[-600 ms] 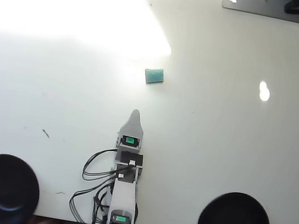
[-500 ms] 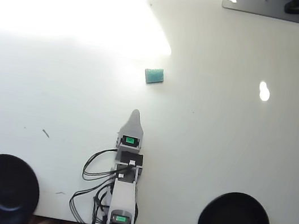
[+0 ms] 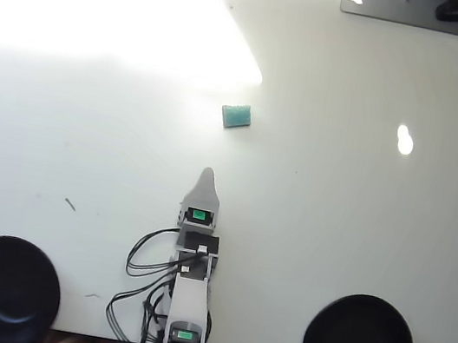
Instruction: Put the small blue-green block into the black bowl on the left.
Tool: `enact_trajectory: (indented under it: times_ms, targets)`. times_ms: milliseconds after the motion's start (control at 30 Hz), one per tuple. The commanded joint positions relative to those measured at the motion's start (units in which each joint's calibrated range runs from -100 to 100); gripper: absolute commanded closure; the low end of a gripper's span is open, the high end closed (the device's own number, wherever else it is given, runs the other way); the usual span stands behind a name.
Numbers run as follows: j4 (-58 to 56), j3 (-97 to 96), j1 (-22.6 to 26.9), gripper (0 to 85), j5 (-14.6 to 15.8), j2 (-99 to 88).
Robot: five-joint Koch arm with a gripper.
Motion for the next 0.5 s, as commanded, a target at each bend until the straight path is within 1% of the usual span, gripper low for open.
enact_trajectory:
  times_ms: [0, 467]
  targets:
    - [-0.18, -0.83, -0.1, 35.9, 0.0, 1.99]
    - [-0.18, -0.83, 0.2, 35.7, 0.05, 1.99]
